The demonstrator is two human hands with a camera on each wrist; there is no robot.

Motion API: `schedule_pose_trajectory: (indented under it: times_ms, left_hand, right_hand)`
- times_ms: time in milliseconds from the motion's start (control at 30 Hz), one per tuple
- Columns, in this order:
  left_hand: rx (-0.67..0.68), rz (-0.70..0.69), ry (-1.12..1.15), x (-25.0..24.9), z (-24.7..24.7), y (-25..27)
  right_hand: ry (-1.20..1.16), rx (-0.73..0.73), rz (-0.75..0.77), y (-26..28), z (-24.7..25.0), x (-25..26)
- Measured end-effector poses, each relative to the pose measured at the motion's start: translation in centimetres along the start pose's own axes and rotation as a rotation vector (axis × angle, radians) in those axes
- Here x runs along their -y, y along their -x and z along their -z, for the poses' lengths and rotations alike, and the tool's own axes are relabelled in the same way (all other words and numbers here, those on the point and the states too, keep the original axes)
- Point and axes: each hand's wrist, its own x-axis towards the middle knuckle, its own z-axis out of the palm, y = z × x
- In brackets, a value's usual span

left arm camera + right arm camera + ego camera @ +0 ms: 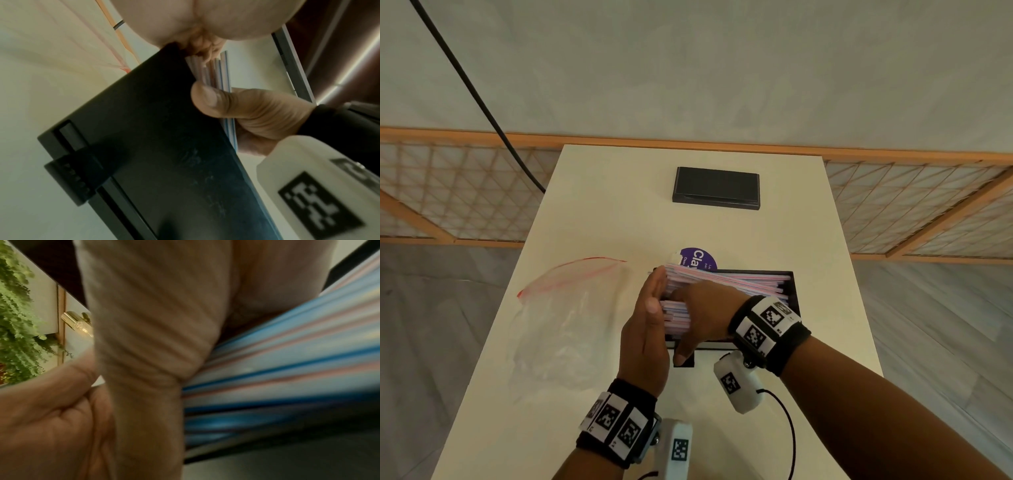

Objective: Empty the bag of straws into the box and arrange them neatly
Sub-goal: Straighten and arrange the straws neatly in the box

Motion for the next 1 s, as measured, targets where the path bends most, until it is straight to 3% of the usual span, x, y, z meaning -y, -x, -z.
schedule_pose_trajectory:
  times_ms: [233,1000]
  left_hand:
    - [-0.043,-0.01,0.023,0.5,-0.3,-0.1]
    - [-0.016,-0.052,-0.038,-0.2,-0.3,0.1]
  right_hand:
    - [0.143,-0.091,-0.05,0.6,-0.9,0.6]
    - [0.272,-0.278,-0.112,1.8,-2.7,1.9]
